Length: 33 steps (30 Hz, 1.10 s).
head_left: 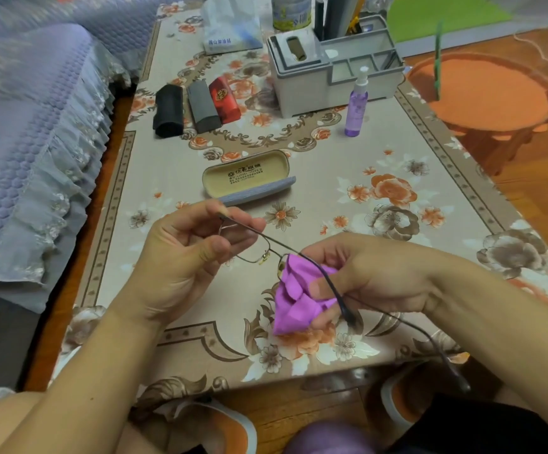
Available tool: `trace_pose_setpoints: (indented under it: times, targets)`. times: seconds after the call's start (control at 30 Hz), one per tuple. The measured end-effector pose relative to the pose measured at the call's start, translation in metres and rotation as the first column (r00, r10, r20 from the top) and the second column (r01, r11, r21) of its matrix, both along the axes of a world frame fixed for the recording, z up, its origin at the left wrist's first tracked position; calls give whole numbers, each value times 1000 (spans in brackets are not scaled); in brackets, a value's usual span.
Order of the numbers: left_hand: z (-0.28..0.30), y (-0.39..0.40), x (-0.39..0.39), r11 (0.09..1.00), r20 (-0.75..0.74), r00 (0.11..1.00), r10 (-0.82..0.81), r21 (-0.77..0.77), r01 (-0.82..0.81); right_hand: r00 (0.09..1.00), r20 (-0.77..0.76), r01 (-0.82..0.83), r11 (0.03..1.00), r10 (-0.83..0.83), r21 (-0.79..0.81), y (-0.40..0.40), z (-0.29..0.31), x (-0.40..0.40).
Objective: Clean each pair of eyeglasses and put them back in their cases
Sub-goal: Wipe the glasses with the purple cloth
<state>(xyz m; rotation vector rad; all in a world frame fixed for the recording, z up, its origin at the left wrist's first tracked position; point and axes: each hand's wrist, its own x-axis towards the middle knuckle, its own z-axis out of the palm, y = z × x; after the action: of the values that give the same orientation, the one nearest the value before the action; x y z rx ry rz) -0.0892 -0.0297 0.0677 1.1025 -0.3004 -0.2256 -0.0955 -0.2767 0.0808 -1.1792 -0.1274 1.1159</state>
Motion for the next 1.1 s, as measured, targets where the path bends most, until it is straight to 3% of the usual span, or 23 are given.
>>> trace_pose_setpoints:
  times: [0.27, 0.5, 0.8, 0.93, 1.1]
  targets:
    - [-4, -5, -4, 999, -68, 998, -3, -36, 0, 938, 345, 78, 986, -22, -147, 9, -5, -2]
    - [-8, -12, -6, 998, -74, 996, -46, -49, 42, 905, 423, 83, 993, -40, -84, 6, -6, 0]
    - [-6, -5, -6, 995, -94, 993, -71, -72, 65, 933, 359, 56, 987, 2, -153, 3, -10, 1]
    - [-5, -7, -8, 994, -88, 990, -106, -23, 104, 980, 154, 129, 991, -125, -18, -4, -6, 6]
    - [-9, -16, -11, 991, -68, 992, -107, 69, 112, 979, 190, -68, 998, 69, -9, 9, -10, 3]
